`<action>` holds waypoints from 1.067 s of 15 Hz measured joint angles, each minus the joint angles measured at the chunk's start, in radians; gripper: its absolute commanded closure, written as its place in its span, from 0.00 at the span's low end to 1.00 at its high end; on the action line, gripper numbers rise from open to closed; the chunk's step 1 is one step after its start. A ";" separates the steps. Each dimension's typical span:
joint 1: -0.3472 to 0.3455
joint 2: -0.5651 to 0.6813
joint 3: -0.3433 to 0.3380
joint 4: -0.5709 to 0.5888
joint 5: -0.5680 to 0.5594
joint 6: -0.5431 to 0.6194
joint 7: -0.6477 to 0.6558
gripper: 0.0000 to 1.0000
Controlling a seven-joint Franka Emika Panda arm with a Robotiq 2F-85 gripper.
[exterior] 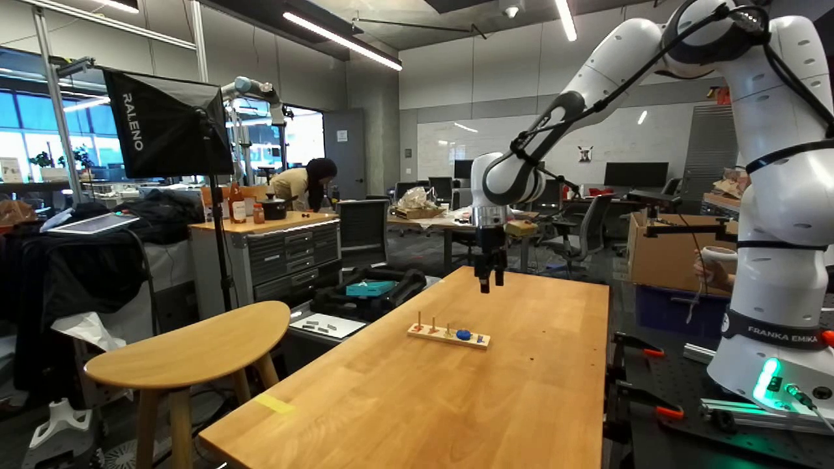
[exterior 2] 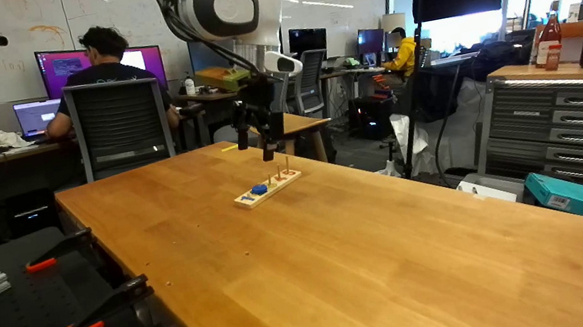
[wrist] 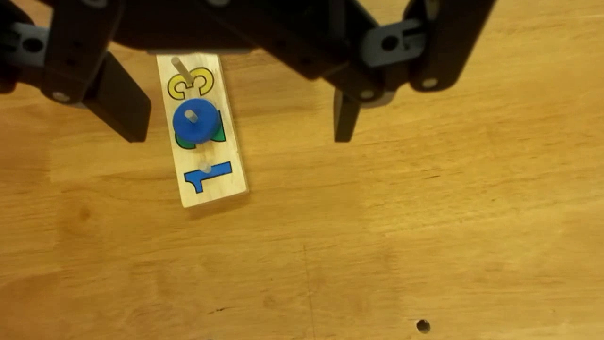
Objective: Take the blue ring off the wooden stand and put it on the table
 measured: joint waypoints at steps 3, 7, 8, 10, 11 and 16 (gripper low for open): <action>0.008 0.079 0.013 0.021 -0.030 0.057 0.013 0.00; 0.022 0.152 0.045 0.035 -0.033 0.104 0.032 0.00; 0.026 0.165 0.051 0.040 -0.033 0.111 0.039 0.00; 0.032 0.188 0.060 0.051 -0.033 0.127 0.046 0.00; 0.032 0.199 0.065 0.059 -0.033 0.136 0.050 0.00; 0.033 0.242 0.083 0.112 -0.032 0.173 0.060 0.00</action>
